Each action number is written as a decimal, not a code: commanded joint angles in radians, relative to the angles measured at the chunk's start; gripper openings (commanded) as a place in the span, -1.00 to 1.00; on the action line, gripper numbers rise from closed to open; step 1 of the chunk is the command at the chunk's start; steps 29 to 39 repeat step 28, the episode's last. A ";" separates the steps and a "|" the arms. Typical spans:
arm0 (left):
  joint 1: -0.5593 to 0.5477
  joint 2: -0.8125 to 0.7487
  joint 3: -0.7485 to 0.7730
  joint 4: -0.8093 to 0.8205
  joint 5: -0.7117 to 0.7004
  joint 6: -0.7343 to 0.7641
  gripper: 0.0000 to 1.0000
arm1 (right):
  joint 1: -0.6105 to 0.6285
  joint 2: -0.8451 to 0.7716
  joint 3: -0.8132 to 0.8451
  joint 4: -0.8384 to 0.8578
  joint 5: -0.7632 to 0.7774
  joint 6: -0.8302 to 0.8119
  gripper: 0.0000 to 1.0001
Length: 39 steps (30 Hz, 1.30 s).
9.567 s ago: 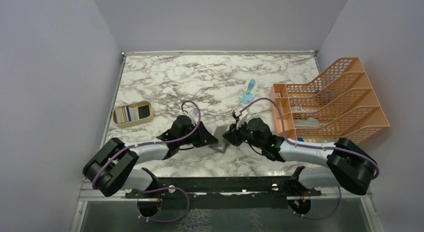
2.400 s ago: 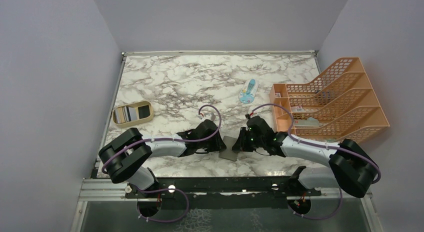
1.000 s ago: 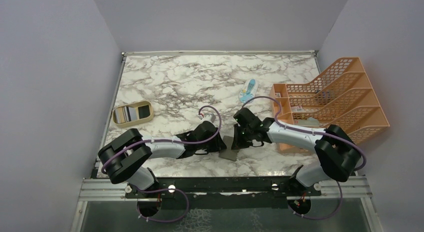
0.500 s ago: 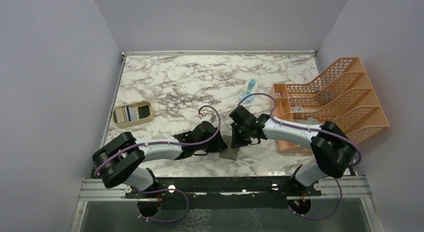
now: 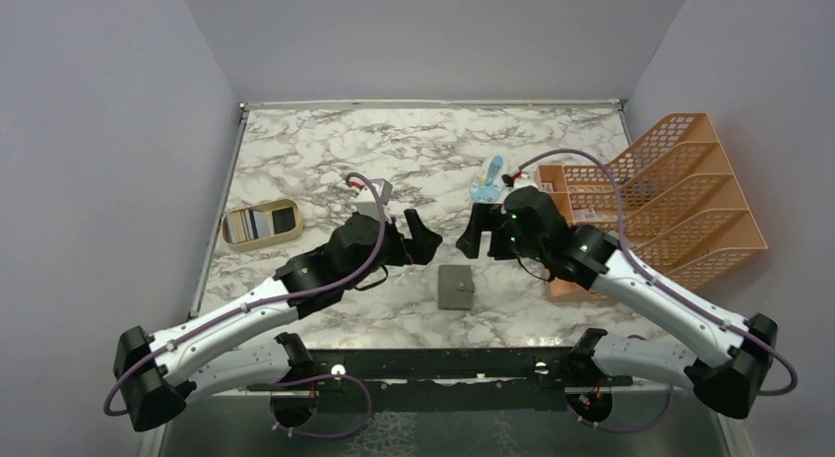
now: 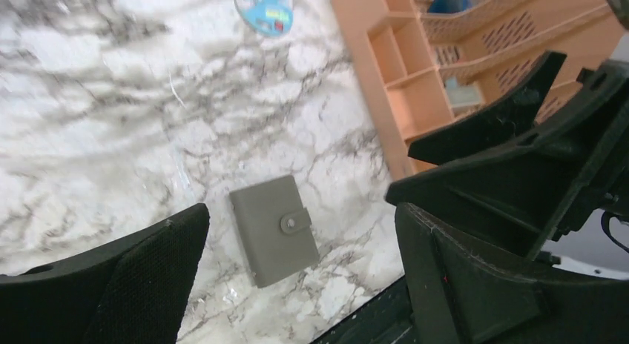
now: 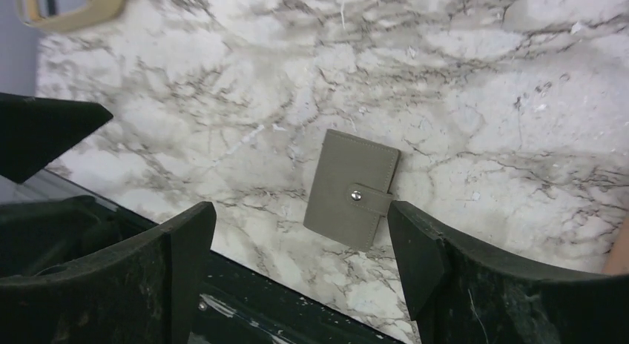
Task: Put the credit cards into the card holder
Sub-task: Reset both arms
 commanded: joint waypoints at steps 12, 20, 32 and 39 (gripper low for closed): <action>-0.004 -0.308 0.176 -0.207 -0.086 0.203 0.98 | 0.000 -0.337 0.086 -0.062 0.171 -0.021 0.86; -0.004 -0.368 0.074 -0.202 -0.095 0.139 0.98 | 0.000 -0.426 -0.021 0.008 0.133 0.022 0.87; -0.004 -0.360 0.046 -0.188 -0.096 0.121 0.98 | -0.001 -0.441 -0.029 0.003 0.137 0.034 0.88; -0.004 -0.360 0.046 -0.188 -0.096 0.121 0.98 | -0.001 -0.441 -0.029 0.003 0.137 0.034 0.88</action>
